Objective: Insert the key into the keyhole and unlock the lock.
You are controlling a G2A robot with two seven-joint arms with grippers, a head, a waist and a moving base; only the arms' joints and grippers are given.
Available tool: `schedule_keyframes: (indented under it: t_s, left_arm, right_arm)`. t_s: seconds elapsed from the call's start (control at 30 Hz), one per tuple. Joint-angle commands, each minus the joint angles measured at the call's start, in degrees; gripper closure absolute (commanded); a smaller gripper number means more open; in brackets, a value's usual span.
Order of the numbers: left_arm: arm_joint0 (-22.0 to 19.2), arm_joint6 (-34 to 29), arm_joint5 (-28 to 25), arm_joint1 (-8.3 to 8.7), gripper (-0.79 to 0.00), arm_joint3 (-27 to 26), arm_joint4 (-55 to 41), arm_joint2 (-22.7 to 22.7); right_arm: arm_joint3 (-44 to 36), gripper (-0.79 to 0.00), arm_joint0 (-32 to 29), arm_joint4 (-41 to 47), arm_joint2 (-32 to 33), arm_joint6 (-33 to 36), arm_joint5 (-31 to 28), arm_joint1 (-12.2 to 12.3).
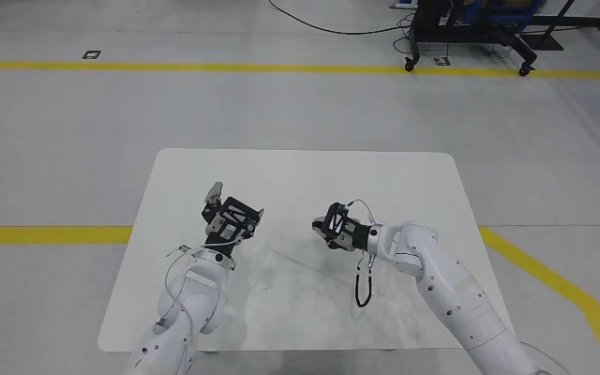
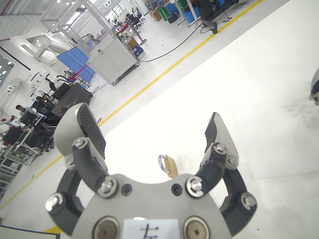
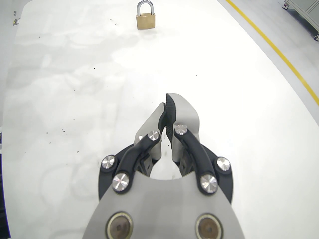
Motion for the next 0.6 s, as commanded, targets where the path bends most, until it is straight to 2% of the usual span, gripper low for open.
schedule_keyframes:
  t_s: [0.0,0.1,0.17,0.23,0.3,0.57]
  left_arm:
    - [0.0,0.0,0.0,0.0,-0.785,0.0,0.0,0.0]
    - [0.0,0.0,0.0,0.0,-0.785,0.0,0.0,0.0]
    - [0.0,0.0,0.0,0.0,-0.785,0.0,0.0,0.0]
    - [0.0,0.0,0.0,0.0,-0.785,0.0,0.0,0.0]
    - [0.0,0.0,0.0,0.0,-0.785,0.0,0.0,0.0]
    - [0.0,0.0,0.0,0.0,-0.785,0.0,0.0,0.0]
  right_arm:
    - [-0.21,0.0,0.45,2.23,-1.74,0.57,0.67,-0.5]
    - [0.99,0.0,2.18,11.09,-3.5,2.06,2.89,-1.59]
    - [2.36,0.0,3.37,21.12,-3.85,3.54,5.99,-2.45]
    - [3.53,0.0,4.84,29.55,-4.35,6.49,6.35,-3.02]
    - [4.36,0.0,5.77,34.11,-4.55,8.47,7.21,-3.31]
    - [4.51,0.0,6.3,35.27,-4.53,9.61,7.87,-3.37]
